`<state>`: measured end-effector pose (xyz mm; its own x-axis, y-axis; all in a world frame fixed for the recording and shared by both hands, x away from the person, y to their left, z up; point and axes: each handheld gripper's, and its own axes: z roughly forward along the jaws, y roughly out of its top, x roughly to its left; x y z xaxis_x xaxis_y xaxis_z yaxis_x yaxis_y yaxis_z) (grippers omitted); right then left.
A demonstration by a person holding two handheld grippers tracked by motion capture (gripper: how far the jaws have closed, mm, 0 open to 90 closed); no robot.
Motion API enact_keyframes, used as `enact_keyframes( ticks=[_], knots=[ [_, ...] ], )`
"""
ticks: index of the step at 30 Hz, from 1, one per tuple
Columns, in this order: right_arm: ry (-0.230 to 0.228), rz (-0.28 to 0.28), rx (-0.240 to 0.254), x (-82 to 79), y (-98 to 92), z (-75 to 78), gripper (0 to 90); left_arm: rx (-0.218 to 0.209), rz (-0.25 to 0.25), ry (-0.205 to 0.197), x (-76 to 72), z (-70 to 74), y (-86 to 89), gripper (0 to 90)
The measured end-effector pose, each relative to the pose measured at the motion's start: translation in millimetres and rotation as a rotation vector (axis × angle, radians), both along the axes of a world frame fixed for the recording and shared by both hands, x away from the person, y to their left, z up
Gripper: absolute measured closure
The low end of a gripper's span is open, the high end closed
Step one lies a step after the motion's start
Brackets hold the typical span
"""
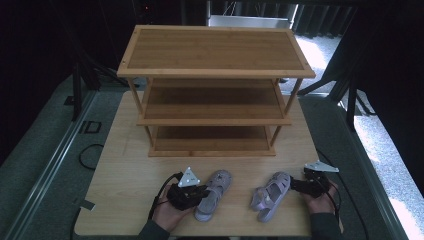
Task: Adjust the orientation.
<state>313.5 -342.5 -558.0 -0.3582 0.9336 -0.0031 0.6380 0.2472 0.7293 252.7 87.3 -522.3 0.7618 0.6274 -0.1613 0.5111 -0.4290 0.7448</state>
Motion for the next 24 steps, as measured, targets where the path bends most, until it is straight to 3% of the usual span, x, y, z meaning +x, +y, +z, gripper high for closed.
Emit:
enact_keyframes(
  ticks=[24],
  knots=[
    [0.0, 0.0, 0.0, 0.0, 0.0, 0.0, 20.3, -0.032, 0.019, -0.02, 8.0, 5.8, 10.6, 82.0]
  ],
)
